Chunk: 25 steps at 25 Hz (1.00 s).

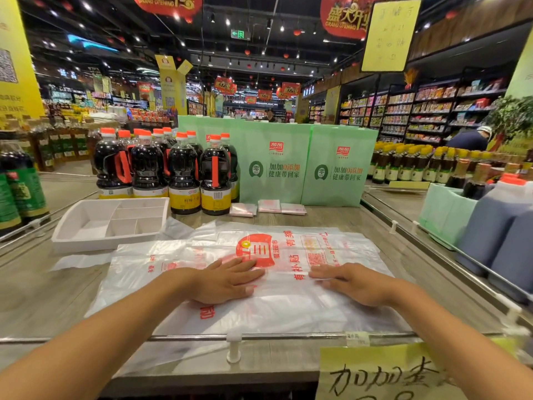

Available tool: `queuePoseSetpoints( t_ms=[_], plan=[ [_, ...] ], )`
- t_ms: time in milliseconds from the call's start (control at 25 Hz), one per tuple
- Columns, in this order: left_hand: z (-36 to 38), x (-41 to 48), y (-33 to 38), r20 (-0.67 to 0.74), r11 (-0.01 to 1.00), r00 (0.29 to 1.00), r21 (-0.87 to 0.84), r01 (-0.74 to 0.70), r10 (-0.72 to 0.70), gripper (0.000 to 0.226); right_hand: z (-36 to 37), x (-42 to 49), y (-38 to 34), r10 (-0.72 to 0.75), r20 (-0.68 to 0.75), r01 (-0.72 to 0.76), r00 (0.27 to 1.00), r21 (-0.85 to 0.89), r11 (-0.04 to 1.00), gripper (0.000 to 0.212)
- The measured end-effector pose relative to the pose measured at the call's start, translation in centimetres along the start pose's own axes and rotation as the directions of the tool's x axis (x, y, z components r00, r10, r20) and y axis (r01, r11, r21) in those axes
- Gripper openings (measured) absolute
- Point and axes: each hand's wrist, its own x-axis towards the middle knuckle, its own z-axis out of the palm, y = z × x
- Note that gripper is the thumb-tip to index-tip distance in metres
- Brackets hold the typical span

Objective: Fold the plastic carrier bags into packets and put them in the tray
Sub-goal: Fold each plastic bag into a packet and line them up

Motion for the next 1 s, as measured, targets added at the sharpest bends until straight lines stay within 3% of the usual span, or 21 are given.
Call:
queuePoseSetpoints(
  t_ms=[120,280,520,720,880,1000],
  plan=[
    [0.1,-1.9,-2.1,0.032,1.0,0.999,0.002,0.027,-0.027,0.097,-0.5,-0.7,0.3,0.005,0.035,-0.003,0.999,-0.031,1.0,0.042],
    [1.0,-4.6,-4.1,-0.002,0.994,0.994,-0.004,0.111,-0.111,0.07,-0.6,-1.0,0.8,0.021,0.061,-0.018,0.998,-0.046,0.999,0.045],
    [1.4,-5.7,-5.6,-0.151,0.968,0.981,-0.237,0.084,-0.122,0.045,-0.9,-3.3,2.9,0.099,0.012,-0.099,0.995,-0.001,0.995,0.041],
    [1.3,-6.3,-6.4,-0.306,0.965,0.93,-0.224,0.136,-0.202,0.066,-1.2,-4.9,4.6,0.149,-0.034,-0.152,0.988,-0.106,0.983,0.042],
    [1.2,-6.2,-6.0,-0.35,0.982,0.92,-0.129,0.142,-0.179,0.065,-1.2,-5.7,6.0,0.187,-0.085,-0.198,0.979,-0.16,0.967,0.041],
    [0.9,-6.3,-5.2,-0.371,0.975,0.905,-0.147,0.164,-0.208,0.064,-0.5,-5.4,6.8,0.219,-0.154,-0.242,0.963,-0.147,0.959,0.04]
  ],
)
